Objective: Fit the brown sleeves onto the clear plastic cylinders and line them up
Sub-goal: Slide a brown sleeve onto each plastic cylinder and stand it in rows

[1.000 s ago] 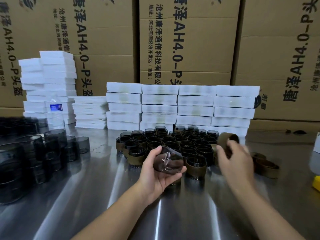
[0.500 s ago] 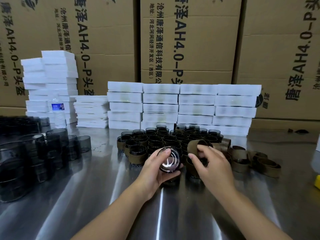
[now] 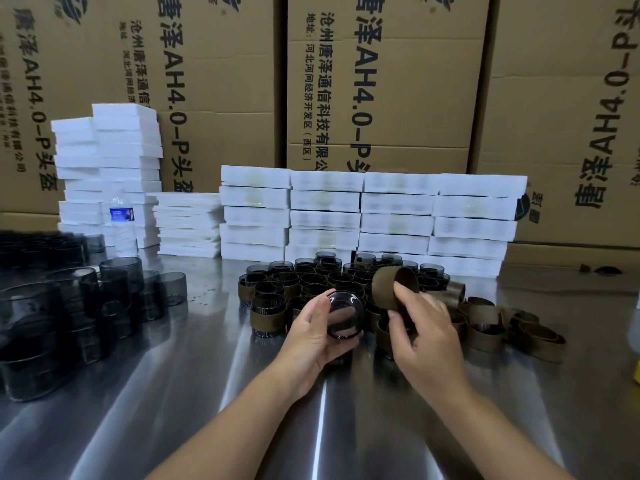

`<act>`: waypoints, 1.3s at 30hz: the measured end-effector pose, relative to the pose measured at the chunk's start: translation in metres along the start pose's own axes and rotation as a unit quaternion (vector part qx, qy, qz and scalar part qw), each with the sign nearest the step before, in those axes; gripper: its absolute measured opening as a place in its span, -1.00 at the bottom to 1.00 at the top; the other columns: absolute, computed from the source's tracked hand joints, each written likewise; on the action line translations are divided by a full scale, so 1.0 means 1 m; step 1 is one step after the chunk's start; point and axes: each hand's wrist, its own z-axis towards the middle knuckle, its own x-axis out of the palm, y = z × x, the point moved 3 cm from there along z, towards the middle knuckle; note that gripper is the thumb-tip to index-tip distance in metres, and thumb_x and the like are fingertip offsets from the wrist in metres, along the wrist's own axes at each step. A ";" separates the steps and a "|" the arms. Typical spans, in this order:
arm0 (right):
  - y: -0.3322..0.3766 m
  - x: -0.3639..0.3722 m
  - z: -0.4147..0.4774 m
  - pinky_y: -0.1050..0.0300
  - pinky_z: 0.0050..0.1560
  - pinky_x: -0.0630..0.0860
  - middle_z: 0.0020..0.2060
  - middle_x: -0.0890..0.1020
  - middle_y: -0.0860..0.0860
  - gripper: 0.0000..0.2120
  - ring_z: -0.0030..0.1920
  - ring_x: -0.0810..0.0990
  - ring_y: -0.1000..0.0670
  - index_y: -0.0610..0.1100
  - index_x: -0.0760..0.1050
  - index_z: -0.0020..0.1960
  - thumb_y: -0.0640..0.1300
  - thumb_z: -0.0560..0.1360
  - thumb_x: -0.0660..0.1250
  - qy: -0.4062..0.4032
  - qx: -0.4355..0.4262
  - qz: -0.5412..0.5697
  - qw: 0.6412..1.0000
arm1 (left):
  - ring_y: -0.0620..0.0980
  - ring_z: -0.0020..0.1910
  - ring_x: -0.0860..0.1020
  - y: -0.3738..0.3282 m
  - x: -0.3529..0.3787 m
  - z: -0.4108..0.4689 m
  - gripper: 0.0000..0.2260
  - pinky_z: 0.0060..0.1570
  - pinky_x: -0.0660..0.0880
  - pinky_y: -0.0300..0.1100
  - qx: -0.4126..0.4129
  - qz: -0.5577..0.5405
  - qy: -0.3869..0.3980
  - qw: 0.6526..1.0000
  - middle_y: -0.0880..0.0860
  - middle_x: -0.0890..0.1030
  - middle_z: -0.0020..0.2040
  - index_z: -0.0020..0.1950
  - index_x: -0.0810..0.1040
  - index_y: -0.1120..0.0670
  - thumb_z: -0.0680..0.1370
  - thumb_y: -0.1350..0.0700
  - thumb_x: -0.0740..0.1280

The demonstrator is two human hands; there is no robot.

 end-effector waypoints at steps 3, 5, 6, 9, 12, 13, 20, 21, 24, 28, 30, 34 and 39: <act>0.009 -0.004 0.003 0.15 0.26 0.27 -0.11 0.62 -0.14 -0.69 0.02 0.44 -0.01 -0.35 0.53 0.09 -0.23 0.43 0.18 -0.054 -0.047 0.005 0.997 | 0.19 -0.12 0.67 0.002 0.006 -0.003 -0.35 -0.18 0.62 -0.11 -0.026 0.003 0.021 0.999 0.16 0.70 -0.05 0.15 0.52 0.11 0.23 -0.29 0.36; 0.014 -0.004 0.002 0.12 0.29 0.28 -0.10 0.60 -0.14 -0.71 0.03 0.45 -0.02 -0.28 0.48 0.11 -0.25 0.42 0.18 -0.062 -0.069 0.018 0.996 | 0.18 -0.09 0.67 0.004 0.010 -0.005 -0.40 -0.15 0.61 -0.07 -0.046 0.012 0.040 0.998 0.19 0.68 0.00 0.14 0.55 0.12 0.28 -0.26 0.37; 0.016 -0.003 0.001 0.11 0.28 0.32 -0.09 0.59 -0.11 -0.72 0.02 0.46 -0.03 -0.25 0.46 0.12 -0.25 0.42 0.18 -0.057 -0.074 0.027 0.995 | 0.16 -0.05 0.67 0.005 0.011 -0.006 -0.41 -0.12 0.61 -0.06 -0.049 0.027 0.053 0.997 0.21 0.67 0.04 0.17 0.55 0.12 0.31 -0.26 0.35; 0.019 -0.002 -0.001 0.12 0.03 0.48 -0.07 0.49 -0.04 -0.72 -0.10 0.53 -0.07 -0.24 0.53 0.08 -0.22 0.42 0.21 -0.032 -0.063 0.050 0.996 | 0.19 0.08 0.64 0.005 0.014 -0.010 -0.33 -0.07 0.60 -0.06 -0.050 0.057 0.051 0.996 0.30 0.60 0.16 0.26 0.50 0.14 0.34 -0.30 0.30; 0.022 -0.001 -0.003 0.16 -0.03 0.48 -0.02 0.41 0.03 -0.70 -0.10 0.52 -0.05 -0.09 0.47 0.12 -0.18 0.39 0.22 -0.014 -0.072 0.044 0.996 | 0.23 0.16 0.59 0.005 0.013 -0.010 -0.27 0.00 0.59 -0.05 -0.045 0.061 0.046 0.996 0.33 0.55 0.22 0.34 0.42 0.13 0.33 -0.33 0.33; 0.023 -0.001 -0.003 0.15 -0.01 0.48 -0.01 0.39 0.05 -0.69 -0.08 0.52 -0.03 -0.05 0.44 0.13 -0.17 0.38 0.23 -0.007 -0.074 0.042 0.996 | 0.23 0.17 0.58 0.004 0.013 -0.011 -0.26 0.04 0.58 -0.03 -0.045 0.058 0.051 0.996 0.32 0.54 0.24 0.35 0.40 0.12 0.36 -0.34 0.36; 0.024 0.003 -0.005 0.15 0.08 0.45 0.05 0.36 0.05 -0.63 0.01 0.45 -0.01 -0.03 0.39 0.17 -0.15 0.37 0.26 0.023 -0.085 0.029 0.996 | 0.11 0.01 0.58 0.001 0.016 -0.014 -0.29 -0.07 0.58 -0.13 -0.047 0.008 0.104 0.994 0.21 0.57 0.17 0.34 0.39 0.12 0.27 -0.07 0.52; 0.023 0.003 -0.005 0.21 0.12 0.42 0.07 0.36 0.04 -0.62 0.02 0.45 -0.01 -0.04 0.39 0.18 -0.16 0.37 0.27 0.026 -0.085 0.032 0.996 | 0.10 0.00 0.59 0.001 0.016 -0.015 -0.32 -0.08 0.58 -0.13 -0.048 0.005 0.100 0.994 0.21 0.56 0.17 0.33 0.40 0.11 0.27 -0.03 0.53; 0.023 0.003 -0.004 0.37 0.22 0.32 0.11 0.35 0.01 -0.59 0.09 0.44 -0.01 -0.05 0.38 0.19 -0.20 0.36 0.32 0.026 -0.082 0.043 0.995 | 0.09 -0.01 0.61 -0.001 0.017 -0.015 -0.42 -0.07 0.59 -0.12 -0.048 -0.003 0.087 0.995 0.20 0.57 0.16 0.32 0.41 0.11 0.34 0.06 0.48; 0.025 0.001 -0.005 0.31 0.32 0.28 0.21 0.32 -0.04 -0.58 0.24 0.37 0.03 -0.09 0.37 0.23 -0.10 0.38 0.29 0.039 -0.080 0.082 0.993 | 0.15 0.05 0.60 -0.003 0.017 -0.015 -0.41 0.14 0.56 0.01 -0.045 -0.030 0.082 0.995 0.24 0.59 0.18 0.35 0.41 0.16 0.36 0.06 0.46; 0.025 0.001 -0.005 0.28 0.33 0.28 0.24 0.34 -0.04 -0.59 0.30 0.35 0.09 -0.06 0.37 0.25 -0.07 0.41 0.26 0.041 -0.030 0.133 0.990 | 0.12 0.05 0.62 -0.005 0.016 -0.014 -0.44 0.06 0.59 -0.03 -0.033 -0.039 0.069 0.996 0.25 0.57 0.23 0.34 0.41 0.17 0.38 0.08 0.43; 0.014 0.007 -0.004 0.34 0.15 0.44 0.26 0.42 0.09 -0.64 0.23 0.46 0.21 0.14 0.30 0.25 -0.09 0.51 0.31 0.082 0.191 0.298 0.932 | 0.10 0.07 0.65 -0.006 0.014 -0.012 -0.42 0.06 0.60 -0.03 -0.010 -0.037 0.045 0.998 0.24 0.55 0.25 0.30 0.42 0.16 0.32 0.10 0.48; -0.004 0.015 -0.007 0.03 0.05 0.59 -0.04 0.67 -0.02 -0.73 0.01 0.64 0.07 -0.05 0.47 0.14 -0.32 0.52 0.27 0.126 0.314 0.367 0.866 | 0.14 0.15 0.62 -0.007 0.011 -0.012 -0.34 0.18 0.54 0.05 0.009 0.030 0.022 0.999 0.22 0.57 0.23 0.31 0.44 0.11 0.23 0.08 0.53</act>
